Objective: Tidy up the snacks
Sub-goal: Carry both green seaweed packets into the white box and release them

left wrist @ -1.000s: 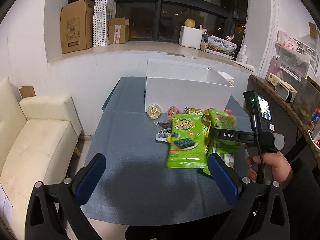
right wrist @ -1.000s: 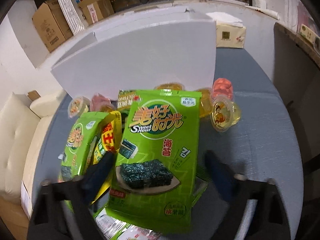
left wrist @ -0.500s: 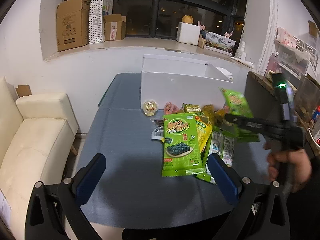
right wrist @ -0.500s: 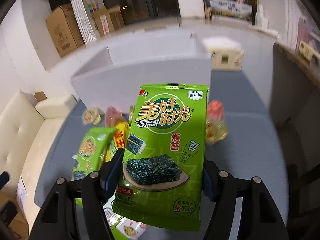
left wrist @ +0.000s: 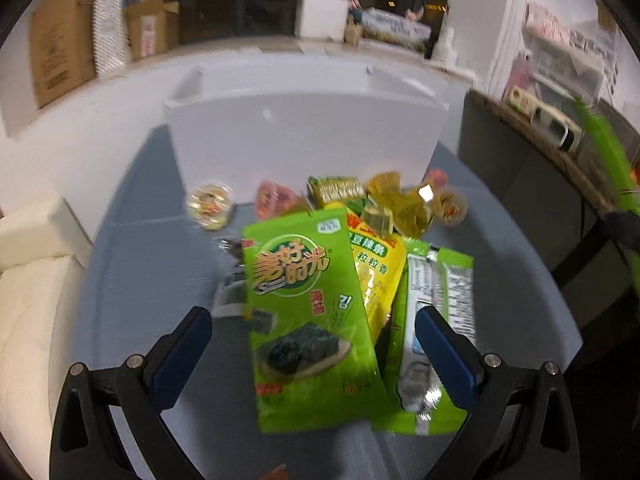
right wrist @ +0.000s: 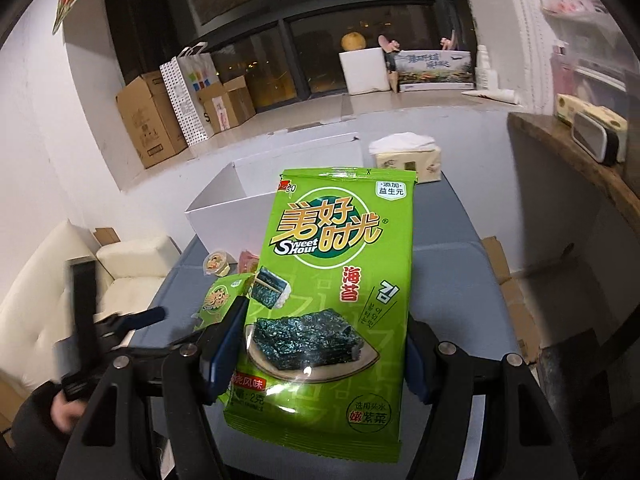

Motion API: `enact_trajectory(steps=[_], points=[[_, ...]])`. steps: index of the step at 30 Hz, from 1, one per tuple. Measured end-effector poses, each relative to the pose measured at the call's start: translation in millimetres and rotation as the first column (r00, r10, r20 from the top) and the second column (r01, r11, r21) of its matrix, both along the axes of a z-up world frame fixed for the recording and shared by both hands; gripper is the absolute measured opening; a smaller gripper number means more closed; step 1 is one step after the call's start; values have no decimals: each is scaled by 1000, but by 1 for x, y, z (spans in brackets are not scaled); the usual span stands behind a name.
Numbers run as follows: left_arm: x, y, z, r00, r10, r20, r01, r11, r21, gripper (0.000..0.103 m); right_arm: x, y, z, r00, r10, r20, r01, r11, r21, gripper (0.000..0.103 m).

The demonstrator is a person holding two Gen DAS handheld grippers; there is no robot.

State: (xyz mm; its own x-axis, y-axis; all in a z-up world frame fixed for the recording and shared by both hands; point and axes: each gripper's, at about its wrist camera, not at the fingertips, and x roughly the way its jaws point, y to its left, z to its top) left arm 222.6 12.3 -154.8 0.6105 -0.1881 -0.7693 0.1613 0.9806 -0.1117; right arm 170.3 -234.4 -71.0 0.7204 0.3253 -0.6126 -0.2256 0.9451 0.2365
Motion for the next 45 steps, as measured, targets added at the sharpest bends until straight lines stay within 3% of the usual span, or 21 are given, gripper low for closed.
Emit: enact_trajectory(steps=[6, 7, 8, 12, 16, 23, 25, 27, 36, 40, 45], points=[[19, -5, -23, 999, -17, -51, 17, 1000, 5, 103, -1, -8, -1, 1000, 0, 0, 0, 1000, 9, 72], [21, -3, -25, 998, -17, -61, 16, 1000, -12, 98, -1, -9, -1, 1000, 3, -1, -3, 1000, 11, 72], [21, -1, -25, 998, -16, -61, 15, 1000, -17, 77, -1, -9, -2, 1000, 5, -3, -5, 1000, 14, 72], [22, 8, -24, 998, -11, -67, 6, 997, -74, 69, 0, -7, -5, 1000, 14, -10, -14, 1000, 17, 72], [11, 11, -5, 999, 31, -20, -32, 998, -47, 69, 1, -6, -7, 1000, 26, -13, -25, 999, 19, 72], [-8, 13, 61, 986, 91, 138, -90, 996, -9, 69, 21, 6, -11, 998, 57, -12, -57, 998, 0, 72], [-2, 17, 74, 981, 112, 158, -108, 994, -28, 69, 36, 11, -6, 997, 73, 0, -73, 997, -9, 72], [13, 19, 87, 977, 112, 181, -105, 993, -48, 69, 55, 13, 4, 996, 83, 23, -83, 997, -1, 72], [112, 22, 133, 961, 110, 252, -121, 992, 27, 69, 173, 35, 32, 992, 107, 67, -108, 994, 9, 72], [166, 24, 131, 971, 113, 212, -127, 990, 53, 69, 232, 57, 24, 991, 133, 26, -132, 991, -29, 72], [214, 29, 110, 979, 130, 155, -141, 988, 65, 72, 280, 65, 14, 989, 143, -31, -143, 990, 5, 73]])
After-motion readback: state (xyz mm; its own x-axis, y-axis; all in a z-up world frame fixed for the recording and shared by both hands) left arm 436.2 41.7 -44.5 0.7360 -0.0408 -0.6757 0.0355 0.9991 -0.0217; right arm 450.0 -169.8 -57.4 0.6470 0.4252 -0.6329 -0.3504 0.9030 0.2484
